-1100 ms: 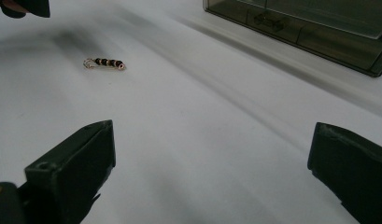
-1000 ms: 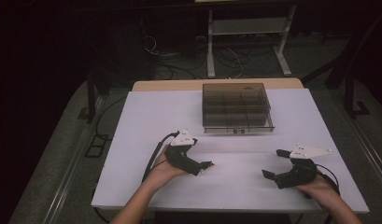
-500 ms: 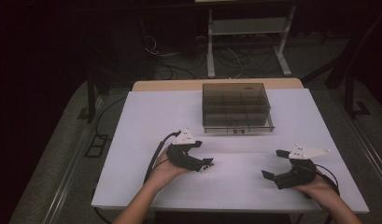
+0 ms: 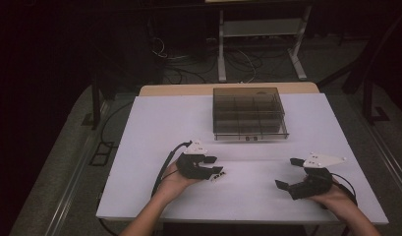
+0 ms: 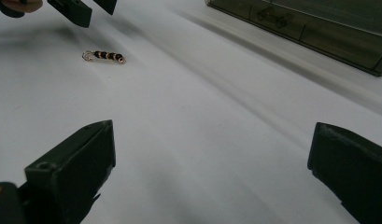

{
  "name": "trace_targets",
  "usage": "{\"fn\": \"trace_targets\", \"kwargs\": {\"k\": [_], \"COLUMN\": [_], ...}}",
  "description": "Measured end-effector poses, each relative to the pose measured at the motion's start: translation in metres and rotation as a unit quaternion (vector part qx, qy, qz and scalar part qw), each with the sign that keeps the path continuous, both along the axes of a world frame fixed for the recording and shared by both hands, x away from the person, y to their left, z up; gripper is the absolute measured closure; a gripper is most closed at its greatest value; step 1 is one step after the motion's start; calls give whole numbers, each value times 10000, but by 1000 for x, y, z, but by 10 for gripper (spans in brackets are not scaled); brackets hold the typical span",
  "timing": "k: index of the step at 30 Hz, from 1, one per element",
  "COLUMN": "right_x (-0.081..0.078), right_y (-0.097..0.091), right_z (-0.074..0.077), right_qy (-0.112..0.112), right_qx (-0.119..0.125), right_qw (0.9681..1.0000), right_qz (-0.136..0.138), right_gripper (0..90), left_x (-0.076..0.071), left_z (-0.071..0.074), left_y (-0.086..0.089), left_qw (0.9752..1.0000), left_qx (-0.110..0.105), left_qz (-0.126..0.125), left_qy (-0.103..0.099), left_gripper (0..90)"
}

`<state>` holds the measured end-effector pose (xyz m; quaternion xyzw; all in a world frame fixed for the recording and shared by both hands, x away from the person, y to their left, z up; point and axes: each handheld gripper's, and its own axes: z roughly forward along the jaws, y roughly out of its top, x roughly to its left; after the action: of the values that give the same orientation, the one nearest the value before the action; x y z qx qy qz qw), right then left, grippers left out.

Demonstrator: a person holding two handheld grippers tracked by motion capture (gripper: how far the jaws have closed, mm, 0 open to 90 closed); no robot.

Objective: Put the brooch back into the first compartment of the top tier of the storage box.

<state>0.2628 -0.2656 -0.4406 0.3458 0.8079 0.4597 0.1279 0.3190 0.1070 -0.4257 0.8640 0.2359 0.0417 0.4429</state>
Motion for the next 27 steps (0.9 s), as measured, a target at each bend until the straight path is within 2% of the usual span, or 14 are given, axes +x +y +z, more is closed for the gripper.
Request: {"fn": "trace_targets", "kwargs": {"k": [10, 22, 27], "right_x": [1, 1, 1], "right_y": [0, -1, -1], "right_z": [0, 0, 0], "right_qy": [17, 10, 8], "right_qx": [4, 13, 11], "right_qw": [10000, 10000, 10000], "right_qz": [-16, -26, -27], "right_gripper": [3, 3, 3], "left_x": [-2, -2, -1], "left_z": [-5, -13, -15], "left_y": [-5, -10, -11], "left_qw": [9997, 9987, 9984], "left_qx": [223, 479, 518], "left_qz": [-56, -120, -126], "left_qy": [44, 142, 168], "left_gripper": [718, 744, 759]}}
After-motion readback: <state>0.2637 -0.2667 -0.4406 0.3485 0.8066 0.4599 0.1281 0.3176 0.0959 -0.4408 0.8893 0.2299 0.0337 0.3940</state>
